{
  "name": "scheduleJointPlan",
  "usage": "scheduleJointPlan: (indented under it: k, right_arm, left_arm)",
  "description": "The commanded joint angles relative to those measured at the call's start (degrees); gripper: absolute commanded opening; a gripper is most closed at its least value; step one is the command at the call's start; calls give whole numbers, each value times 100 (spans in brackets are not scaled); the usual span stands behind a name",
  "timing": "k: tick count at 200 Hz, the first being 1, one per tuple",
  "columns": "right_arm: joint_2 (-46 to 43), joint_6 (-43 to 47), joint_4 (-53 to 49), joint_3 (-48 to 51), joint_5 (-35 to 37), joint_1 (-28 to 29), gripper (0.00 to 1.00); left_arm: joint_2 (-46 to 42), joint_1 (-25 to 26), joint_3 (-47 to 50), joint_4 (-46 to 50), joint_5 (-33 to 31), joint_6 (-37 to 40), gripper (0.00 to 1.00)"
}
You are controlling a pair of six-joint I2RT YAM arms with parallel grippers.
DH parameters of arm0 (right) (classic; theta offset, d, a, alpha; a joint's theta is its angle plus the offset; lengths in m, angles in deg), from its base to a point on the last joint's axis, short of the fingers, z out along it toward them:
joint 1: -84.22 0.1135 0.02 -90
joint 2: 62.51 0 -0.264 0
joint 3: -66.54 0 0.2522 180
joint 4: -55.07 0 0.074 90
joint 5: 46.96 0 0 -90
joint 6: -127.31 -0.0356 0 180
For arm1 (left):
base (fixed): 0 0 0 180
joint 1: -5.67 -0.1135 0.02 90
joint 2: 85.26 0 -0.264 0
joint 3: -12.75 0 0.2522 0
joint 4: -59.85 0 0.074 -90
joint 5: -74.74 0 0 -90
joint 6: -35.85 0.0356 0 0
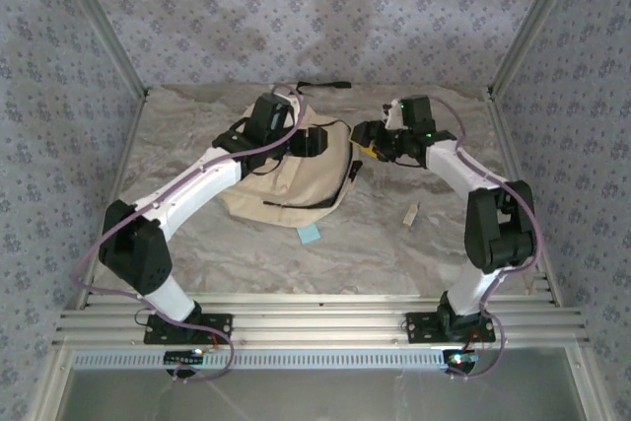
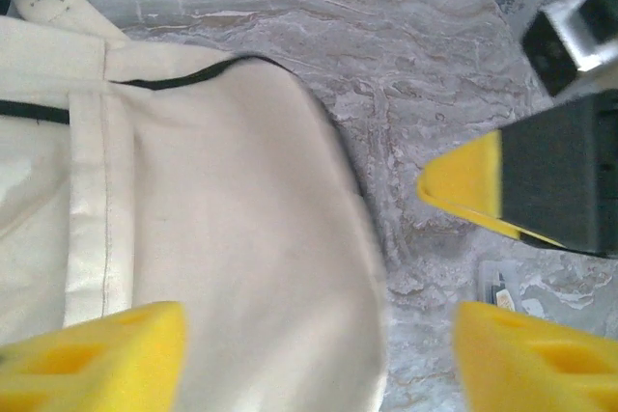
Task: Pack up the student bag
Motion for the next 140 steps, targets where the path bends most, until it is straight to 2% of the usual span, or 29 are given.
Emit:
scheduleJointPlan:
  k: [1,33,61,86,95,114,140]
  right_arm:
    - [-493,484,-901,142,752,77,59]
    - [-1014,644,-1083,431,1351,697,59]
    - [-966,1257,-1065,361,1909,1712,57]
    - [-419,1932,-1052,-88,2018,2495,56]
    - [-134,2163,-1073,-302,2046,2761,55]
    - [479,2771,-1149,-848,2183,3275,49]
    - [1391,3312,-1507,-1799,2476,3666,45]
  left_arm:
    - [-374,-28,68,201,-308,-85,81]
    - [-905,-338,862,146,-595,-314,82]
    - [-1257,-939,1648,82,-501,-776,86]
    - [-1478,-1487,2232,-86,-440,-1009,87]
    - [-1497,-1659,2375,-114,-442,-1087,90]
    - [-1450,-1972,2639,-255,-361,-1179,90]
    - [-1303,-2215,2912,-499,-340,-1270,90]
